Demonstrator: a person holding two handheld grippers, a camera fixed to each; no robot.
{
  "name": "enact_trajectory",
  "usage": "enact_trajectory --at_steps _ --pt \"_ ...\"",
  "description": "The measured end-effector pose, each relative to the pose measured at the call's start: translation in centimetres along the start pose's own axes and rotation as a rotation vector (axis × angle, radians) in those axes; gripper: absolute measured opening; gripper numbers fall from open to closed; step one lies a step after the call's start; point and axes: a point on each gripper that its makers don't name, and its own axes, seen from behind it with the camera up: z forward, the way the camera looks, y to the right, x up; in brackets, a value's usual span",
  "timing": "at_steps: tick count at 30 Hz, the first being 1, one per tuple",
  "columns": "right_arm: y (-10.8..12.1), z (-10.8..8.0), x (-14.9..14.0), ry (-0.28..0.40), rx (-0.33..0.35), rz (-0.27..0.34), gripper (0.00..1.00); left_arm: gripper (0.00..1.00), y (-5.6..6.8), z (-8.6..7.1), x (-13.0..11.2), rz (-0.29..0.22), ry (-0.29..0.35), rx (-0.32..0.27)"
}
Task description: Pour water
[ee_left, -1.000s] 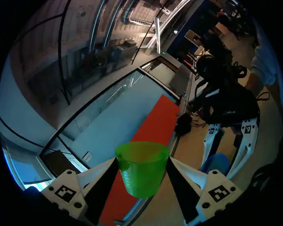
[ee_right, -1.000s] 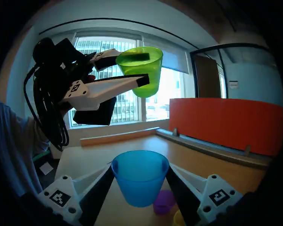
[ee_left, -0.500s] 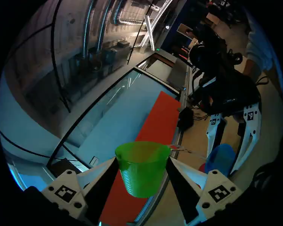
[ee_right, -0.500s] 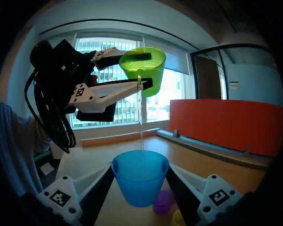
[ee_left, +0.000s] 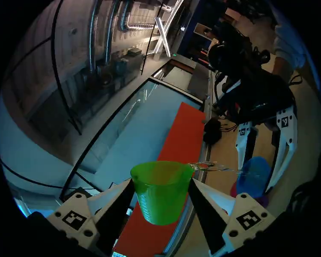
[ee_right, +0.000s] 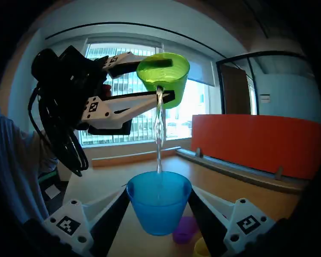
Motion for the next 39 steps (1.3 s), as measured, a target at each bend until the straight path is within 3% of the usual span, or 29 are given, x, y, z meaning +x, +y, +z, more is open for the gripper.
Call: enact_trajectory --at_steps 39 --pt "1.3 -1.0 0.4 0.008 -0.021 -0.019 0.91 0.85 -2.1 0.1 1.7 0.218 0.009 0.056"
